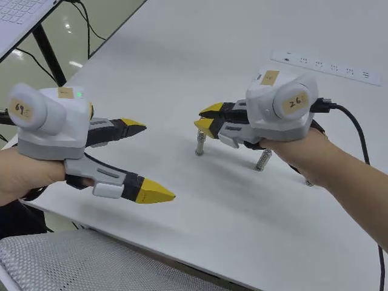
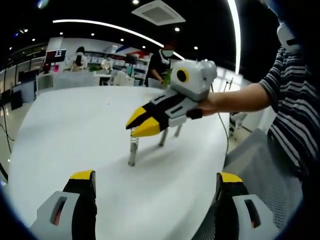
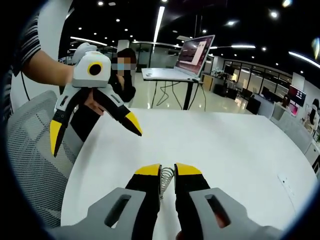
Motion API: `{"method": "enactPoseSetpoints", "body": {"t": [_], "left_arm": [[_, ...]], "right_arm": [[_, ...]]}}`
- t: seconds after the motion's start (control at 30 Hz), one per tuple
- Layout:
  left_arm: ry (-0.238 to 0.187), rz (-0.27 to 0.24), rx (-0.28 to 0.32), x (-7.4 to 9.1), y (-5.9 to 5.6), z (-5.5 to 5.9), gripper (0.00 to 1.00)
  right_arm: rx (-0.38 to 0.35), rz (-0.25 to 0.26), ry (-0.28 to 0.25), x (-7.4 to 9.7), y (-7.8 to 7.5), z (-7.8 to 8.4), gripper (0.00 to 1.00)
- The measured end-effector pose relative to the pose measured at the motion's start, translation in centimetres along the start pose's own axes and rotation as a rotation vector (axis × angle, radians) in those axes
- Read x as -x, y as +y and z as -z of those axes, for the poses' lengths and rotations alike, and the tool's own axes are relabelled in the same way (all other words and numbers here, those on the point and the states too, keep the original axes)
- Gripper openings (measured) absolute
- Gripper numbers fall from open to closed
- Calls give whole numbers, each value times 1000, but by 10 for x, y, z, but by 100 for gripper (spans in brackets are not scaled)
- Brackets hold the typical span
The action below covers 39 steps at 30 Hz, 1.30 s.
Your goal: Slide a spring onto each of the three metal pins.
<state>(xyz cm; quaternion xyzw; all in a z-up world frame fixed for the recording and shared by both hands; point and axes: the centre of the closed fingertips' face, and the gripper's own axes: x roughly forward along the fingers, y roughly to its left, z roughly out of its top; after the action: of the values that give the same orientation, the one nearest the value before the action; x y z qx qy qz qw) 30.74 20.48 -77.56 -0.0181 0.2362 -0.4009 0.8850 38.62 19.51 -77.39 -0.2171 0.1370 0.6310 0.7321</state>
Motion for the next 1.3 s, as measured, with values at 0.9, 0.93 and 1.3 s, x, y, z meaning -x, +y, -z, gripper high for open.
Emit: {"method": "enactPoseSetpoints", "body": {"t": [0.9, 0.93, 1.3], "left_arm": [[-8, -2, 0, -5, 1, -8, 96], [-9, 1, -2, -6, -1, -9, 96], [-25, 11, -11, -13, -5, -20, 97]], "right_arm": [[35, -12, 76, -18, 15, 33, 11], [37, -10, 74, -17, 15, 32, 13], [-30, 9, 6, 10, 13, 15, 22]]}}
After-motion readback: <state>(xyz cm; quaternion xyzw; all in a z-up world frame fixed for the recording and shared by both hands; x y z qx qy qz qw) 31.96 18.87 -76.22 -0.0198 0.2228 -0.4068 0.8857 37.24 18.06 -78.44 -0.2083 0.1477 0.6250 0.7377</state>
